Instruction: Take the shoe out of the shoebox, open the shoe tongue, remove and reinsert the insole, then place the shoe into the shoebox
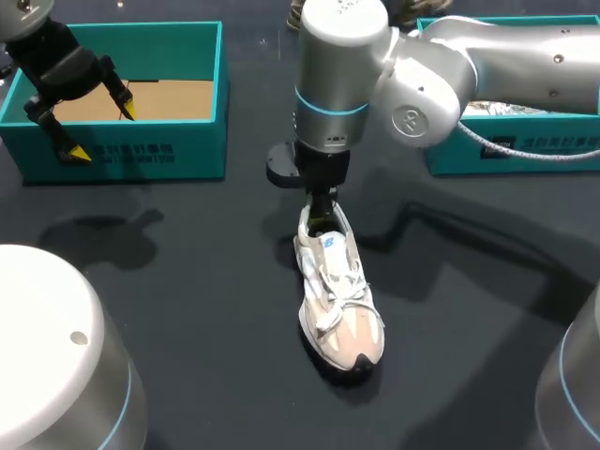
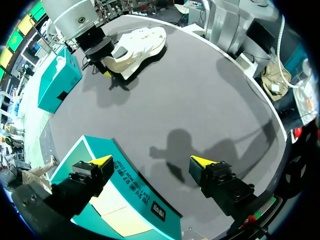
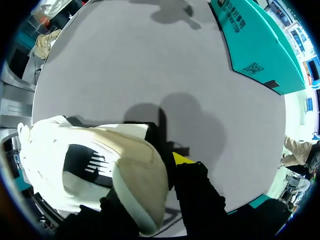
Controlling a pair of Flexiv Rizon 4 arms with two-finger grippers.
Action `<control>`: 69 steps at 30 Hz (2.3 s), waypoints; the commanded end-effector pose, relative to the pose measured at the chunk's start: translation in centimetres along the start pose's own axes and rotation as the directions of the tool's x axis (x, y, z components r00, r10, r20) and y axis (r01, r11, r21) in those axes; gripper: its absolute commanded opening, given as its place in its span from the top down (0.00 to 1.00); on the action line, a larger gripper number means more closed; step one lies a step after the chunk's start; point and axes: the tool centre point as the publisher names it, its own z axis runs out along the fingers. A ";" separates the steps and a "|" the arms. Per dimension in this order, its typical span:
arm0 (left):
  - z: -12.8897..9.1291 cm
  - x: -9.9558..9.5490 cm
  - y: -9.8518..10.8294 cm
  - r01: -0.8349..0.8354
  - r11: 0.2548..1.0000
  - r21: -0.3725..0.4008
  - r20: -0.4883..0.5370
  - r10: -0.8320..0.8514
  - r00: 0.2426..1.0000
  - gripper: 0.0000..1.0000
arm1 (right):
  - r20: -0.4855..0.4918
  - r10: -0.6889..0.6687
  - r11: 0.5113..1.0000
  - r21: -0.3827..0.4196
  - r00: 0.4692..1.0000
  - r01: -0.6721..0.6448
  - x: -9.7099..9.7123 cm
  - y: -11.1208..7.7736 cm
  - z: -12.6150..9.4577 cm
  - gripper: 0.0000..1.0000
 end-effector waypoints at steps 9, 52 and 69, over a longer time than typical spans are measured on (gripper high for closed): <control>0.0 0.0 0.0 -0.001 1.000 -0.002 -0.001 0.001 1.000 0.00 | 0.047 0.040 0.996 0.073 0.998 -0.043 -0.9 -4.7 -11.5 1.00; 0.0 0.0 0.0 -0.001 1.000 -0.002 -0.001 0.001 1.000 0.00 | 0.164 0.109 0.970 0.199 0.980 -0.141 -16.3 -23.4 -23.1 1.00; 0.0 0.0 0.0 -0.001 1.000 -0.002 -0.001 0.001 1.000 0.00 | 0.189 0.086 0.977 0.176 0.978 -0.120 -20.4 -26.4 -23.8 1.00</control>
